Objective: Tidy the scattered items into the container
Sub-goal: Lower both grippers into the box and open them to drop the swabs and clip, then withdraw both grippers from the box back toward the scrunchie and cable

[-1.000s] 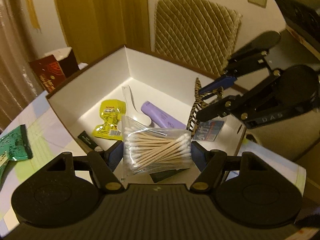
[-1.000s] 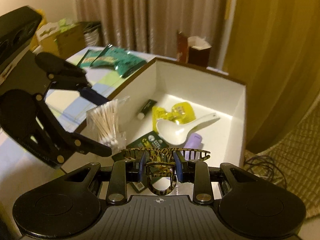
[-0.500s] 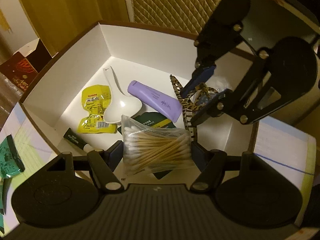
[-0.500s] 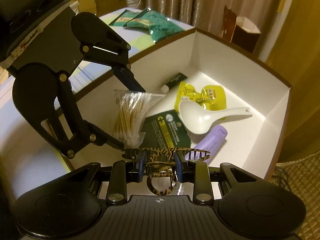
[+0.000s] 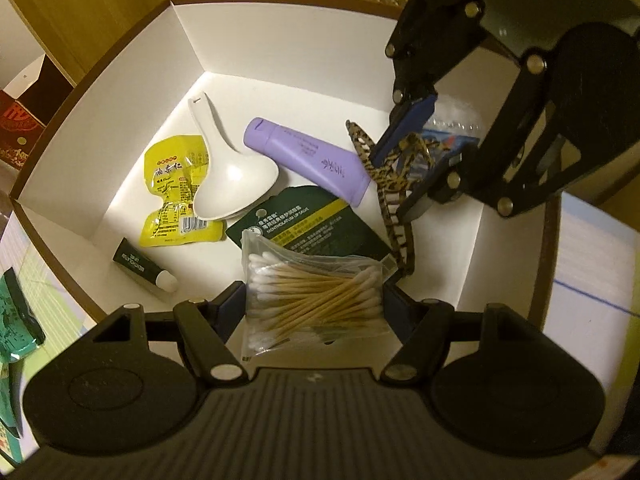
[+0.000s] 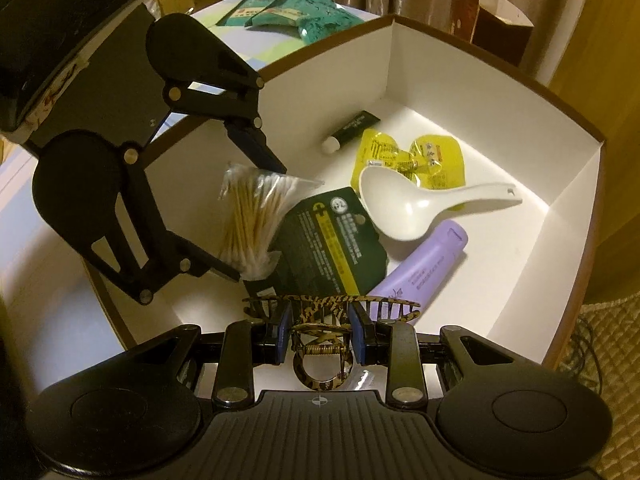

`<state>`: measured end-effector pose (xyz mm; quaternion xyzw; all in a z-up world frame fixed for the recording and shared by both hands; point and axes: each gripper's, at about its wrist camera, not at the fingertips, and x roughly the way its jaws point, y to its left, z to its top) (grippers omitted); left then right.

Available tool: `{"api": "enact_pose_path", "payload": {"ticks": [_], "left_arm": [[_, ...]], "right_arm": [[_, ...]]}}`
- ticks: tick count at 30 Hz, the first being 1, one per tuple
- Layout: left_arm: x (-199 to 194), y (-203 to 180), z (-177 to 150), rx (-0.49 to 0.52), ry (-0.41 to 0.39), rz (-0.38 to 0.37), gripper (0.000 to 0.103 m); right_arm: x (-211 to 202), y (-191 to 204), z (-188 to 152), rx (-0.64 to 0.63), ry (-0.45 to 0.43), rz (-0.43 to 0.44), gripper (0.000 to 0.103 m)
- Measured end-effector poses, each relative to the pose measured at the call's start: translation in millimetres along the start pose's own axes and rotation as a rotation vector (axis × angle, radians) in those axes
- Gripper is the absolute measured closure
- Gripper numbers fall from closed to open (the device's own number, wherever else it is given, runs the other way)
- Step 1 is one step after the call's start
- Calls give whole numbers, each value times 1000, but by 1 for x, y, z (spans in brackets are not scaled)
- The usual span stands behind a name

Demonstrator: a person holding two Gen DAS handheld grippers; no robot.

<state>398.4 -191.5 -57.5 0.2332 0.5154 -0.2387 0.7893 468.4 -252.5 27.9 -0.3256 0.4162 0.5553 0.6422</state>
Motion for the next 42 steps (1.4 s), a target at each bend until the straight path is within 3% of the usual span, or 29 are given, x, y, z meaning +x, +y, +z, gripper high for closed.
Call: {"api": "enact_pose_path", "payload": {"ticks": [2,3,6,15,23,42], "left_arm": [[2,-1,0,10,10,1,31],[2,-2,0,16,12,1,28],[2,-5,0,24,5,11,22],[-2,0,3,-4,12,65,9],[-16,2,5,-30,-16,108,4],[-64,-6,3,-117,-98,192,2]], "right_arm": [[-1,-1,0,5,-7,1,75],[-2,-1,0,7,-9,-8,69],[-8,-1,-1,-4,-46,-35,25],[-19,-2,-7,25,-77,-63,14],[-31,2,-13,67,-122,-83,2],[-68,26,-22,140,-240,-166,2]]}}
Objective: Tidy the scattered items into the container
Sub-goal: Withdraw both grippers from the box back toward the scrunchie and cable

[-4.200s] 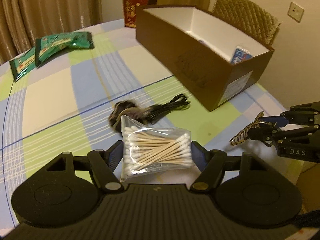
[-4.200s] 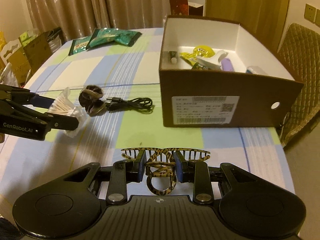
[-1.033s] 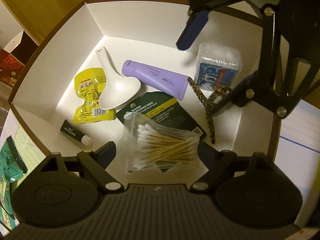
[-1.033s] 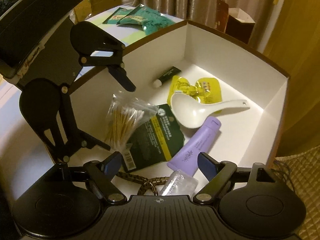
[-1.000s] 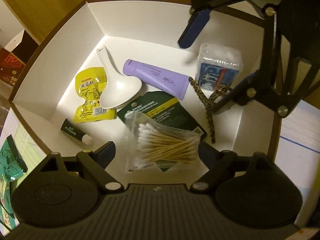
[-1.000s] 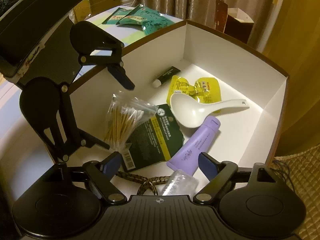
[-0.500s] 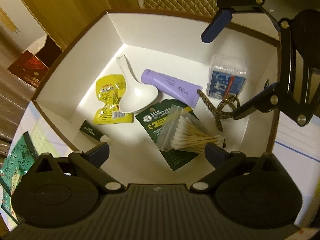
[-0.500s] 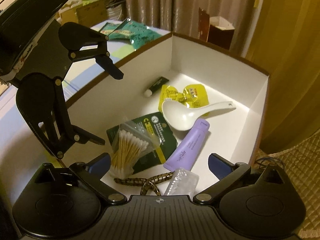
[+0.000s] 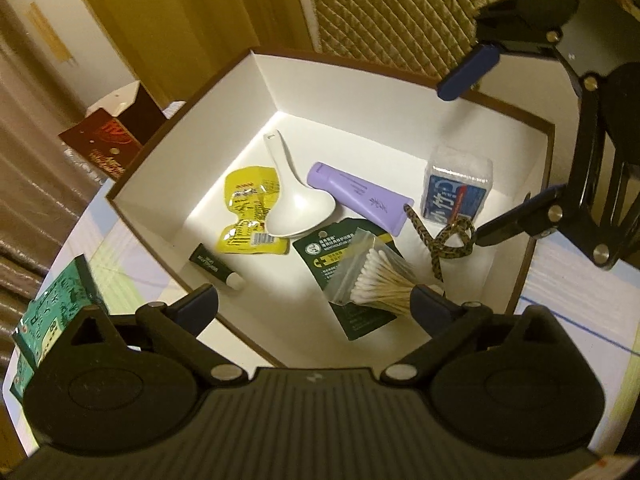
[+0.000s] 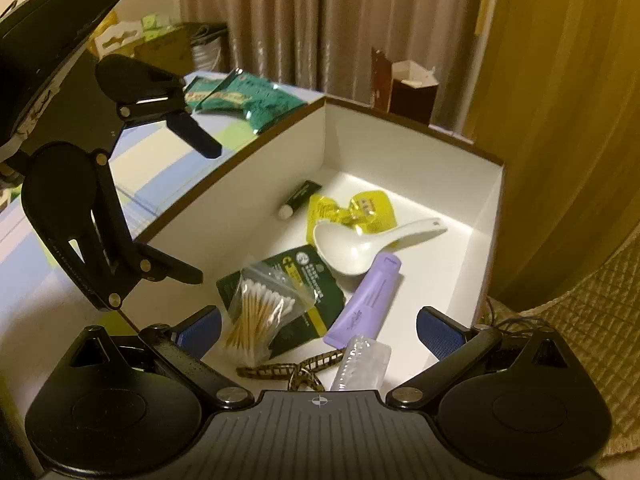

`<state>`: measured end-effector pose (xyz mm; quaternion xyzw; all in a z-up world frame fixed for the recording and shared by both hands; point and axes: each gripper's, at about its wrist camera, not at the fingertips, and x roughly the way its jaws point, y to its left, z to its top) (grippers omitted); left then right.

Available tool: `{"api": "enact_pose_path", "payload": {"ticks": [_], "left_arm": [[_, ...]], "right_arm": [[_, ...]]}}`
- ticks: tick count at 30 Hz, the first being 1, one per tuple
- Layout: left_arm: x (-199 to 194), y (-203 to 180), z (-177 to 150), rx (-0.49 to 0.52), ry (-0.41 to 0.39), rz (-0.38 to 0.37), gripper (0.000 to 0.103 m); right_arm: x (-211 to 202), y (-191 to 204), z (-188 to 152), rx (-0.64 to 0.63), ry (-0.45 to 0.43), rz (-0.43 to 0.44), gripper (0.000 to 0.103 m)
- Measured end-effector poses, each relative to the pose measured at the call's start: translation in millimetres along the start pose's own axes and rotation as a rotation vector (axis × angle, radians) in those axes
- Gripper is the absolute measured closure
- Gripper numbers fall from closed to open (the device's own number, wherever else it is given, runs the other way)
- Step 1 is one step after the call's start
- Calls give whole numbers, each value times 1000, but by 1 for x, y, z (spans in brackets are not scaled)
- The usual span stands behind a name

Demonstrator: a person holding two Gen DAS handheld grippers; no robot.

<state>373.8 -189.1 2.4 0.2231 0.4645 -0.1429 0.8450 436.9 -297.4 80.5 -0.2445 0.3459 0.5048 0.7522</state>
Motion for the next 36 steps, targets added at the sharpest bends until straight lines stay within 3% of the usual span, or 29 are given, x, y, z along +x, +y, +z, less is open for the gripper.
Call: {"api": "enact_pose_path", "payload": {"ticks": [5,16,29,36], "left_arm": [[-16,2,-3,-14,-24,37,2],[-63,8,-28,-86,-110,28,2],[-128,27,-87,-224,-203,74,2],[-152,31,-127,-280,-210,100,1]], "right_arm": [[-13,4,0,31,-40,-32,2],[-38,23,-6,111,-109,-85,2],[-64,70,-9,233,-211,-154,2],[-67,104,-10,317,-248,-136,2]]}}
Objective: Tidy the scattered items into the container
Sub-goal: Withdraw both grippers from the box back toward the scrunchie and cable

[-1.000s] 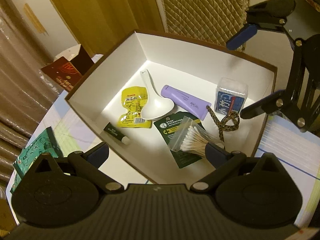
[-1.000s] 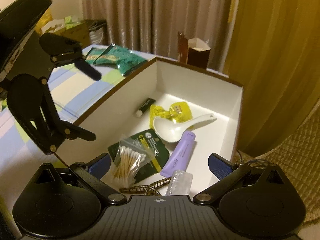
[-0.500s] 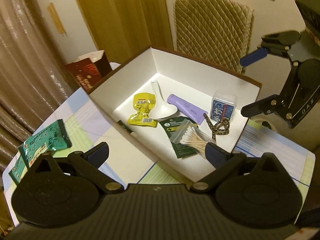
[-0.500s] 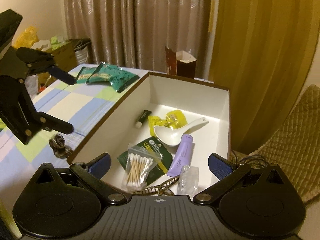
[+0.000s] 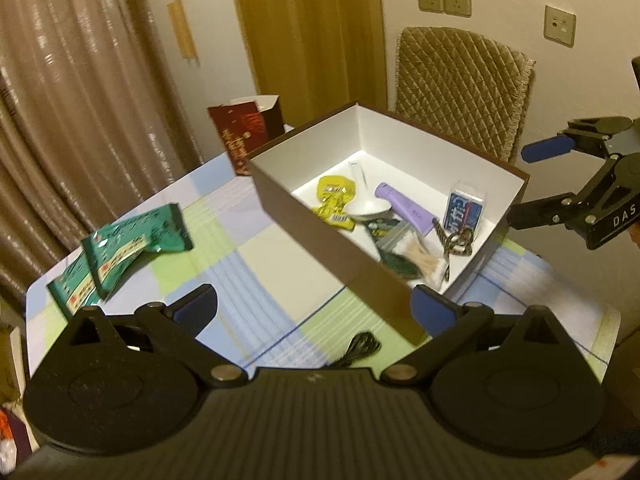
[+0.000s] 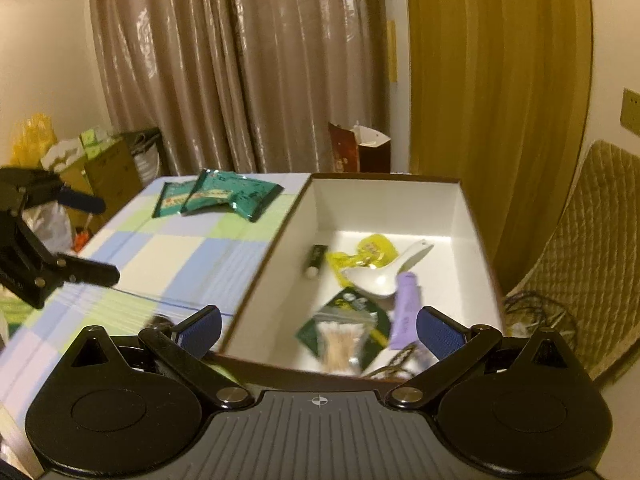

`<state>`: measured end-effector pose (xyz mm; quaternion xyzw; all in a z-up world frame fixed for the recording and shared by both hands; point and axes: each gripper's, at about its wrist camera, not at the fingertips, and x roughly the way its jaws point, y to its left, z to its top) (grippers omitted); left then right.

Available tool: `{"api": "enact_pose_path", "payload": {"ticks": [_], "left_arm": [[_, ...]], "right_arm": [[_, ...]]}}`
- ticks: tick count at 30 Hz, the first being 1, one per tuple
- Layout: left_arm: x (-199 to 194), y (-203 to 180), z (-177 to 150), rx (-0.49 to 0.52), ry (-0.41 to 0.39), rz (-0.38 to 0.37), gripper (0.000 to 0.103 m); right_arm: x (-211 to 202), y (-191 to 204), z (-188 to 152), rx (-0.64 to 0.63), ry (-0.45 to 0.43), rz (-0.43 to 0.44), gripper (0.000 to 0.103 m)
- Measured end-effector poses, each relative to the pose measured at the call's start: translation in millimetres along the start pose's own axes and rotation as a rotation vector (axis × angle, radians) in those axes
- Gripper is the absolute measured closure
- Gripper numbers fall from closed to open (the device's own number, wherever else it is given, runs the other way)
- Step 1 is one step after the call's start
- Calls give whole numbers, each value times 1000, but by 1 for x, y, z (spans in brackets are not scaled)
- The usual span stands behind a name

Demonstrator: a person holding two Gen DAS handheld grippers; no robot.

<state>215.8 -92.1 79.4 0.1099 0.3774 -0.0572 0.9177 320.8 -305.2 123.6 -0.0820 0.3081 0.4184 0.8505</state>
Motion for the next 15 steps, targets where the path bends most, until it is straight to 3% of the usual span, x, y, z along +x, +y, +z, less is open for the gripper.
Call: {"api": "enact_pose_path", "payload": {"ticks": [15], "left_arm": [[-18,26,-77,-157,94,32,1]], "right_arm": [[18,67,-35,43,72,65,2]]}}
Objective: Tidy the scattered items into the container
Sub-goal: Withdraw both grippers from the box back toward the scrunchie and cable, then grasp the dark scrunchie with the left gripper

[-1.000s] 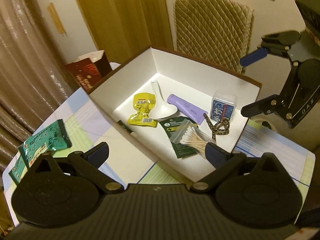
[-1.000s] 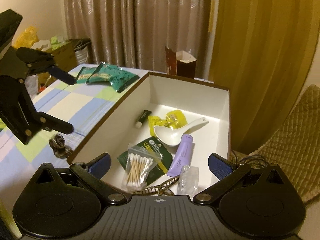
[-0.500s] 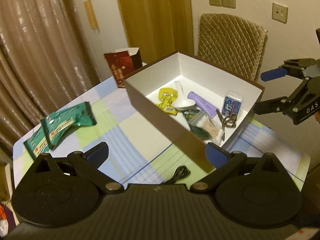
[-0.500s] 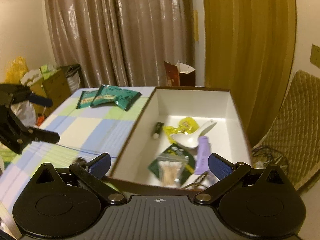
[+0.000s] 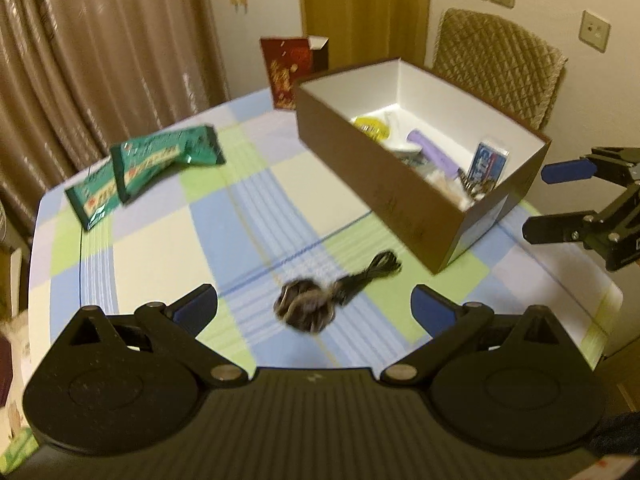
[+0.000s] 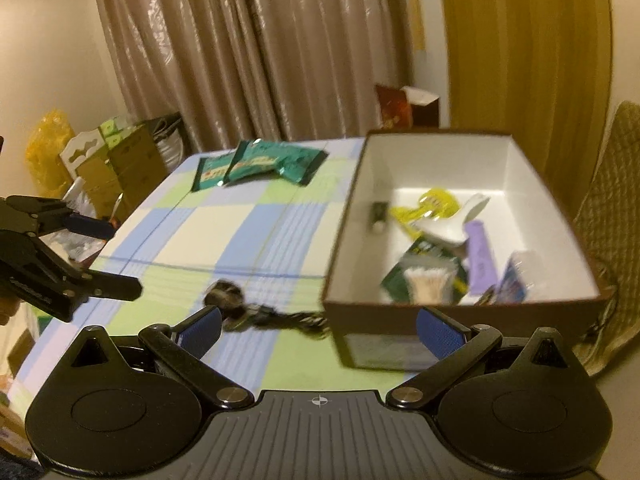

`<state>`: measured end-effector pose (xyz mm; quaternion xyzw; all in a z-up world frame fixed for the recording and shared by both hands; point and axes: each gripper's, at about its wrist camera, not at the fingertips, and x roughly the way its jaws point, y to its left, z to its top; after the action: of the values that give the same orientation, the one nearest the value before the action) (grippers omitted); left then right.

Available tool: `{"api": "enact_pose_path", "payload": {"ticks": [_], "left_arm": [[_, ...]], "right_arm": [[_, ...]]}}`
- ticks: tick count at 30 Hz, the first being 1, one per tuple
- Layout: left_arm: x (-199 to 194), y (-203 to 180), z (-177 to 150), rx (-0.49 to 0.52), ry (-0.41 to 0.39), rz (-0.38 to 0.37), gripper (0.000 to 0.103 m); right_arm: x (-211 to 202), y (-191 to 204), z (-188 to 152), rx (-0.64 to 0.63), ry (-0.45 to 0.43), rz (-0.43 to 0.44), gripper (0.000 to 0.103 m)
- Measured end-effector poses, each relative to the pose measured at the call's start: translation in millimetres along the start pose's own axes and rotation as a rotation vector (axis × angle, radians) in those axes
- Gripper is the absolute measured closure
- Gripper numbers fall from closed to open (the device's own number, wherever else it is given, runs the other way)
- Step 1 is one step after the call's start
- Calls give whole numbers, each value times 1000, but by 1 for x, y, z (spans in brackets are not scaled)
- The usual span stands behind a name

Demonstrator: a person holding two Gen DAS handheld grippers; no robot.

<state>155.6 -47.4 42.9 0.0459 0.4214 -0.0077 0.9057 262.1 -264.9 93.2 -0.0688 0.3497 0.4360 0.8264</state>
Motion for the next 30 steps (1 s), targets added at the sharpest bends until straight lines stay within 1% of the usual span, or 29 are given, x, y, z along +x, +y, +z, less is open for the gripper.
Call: {"api": "enact_pose_path", "payload": {"ticks": [5,10,17,22,30], "left_arm": [[6,6,-16,-26,41,2,1],[7,11,-24,-34,53,-1,1],[18,14,-35,-12,76,-10,2],[33,16,-41,14,89,-35,3],[61,20,-42,38,127,-55,4]], "right_arm": [[16,18,-7,-14,35,4,2],[26,30,-15,-21,66,2,2],[43,42,-32,-2,118,-29,2],[58,40,-41,15,146,-80,2],[73,31,-44,83,160,-113,2]]}}
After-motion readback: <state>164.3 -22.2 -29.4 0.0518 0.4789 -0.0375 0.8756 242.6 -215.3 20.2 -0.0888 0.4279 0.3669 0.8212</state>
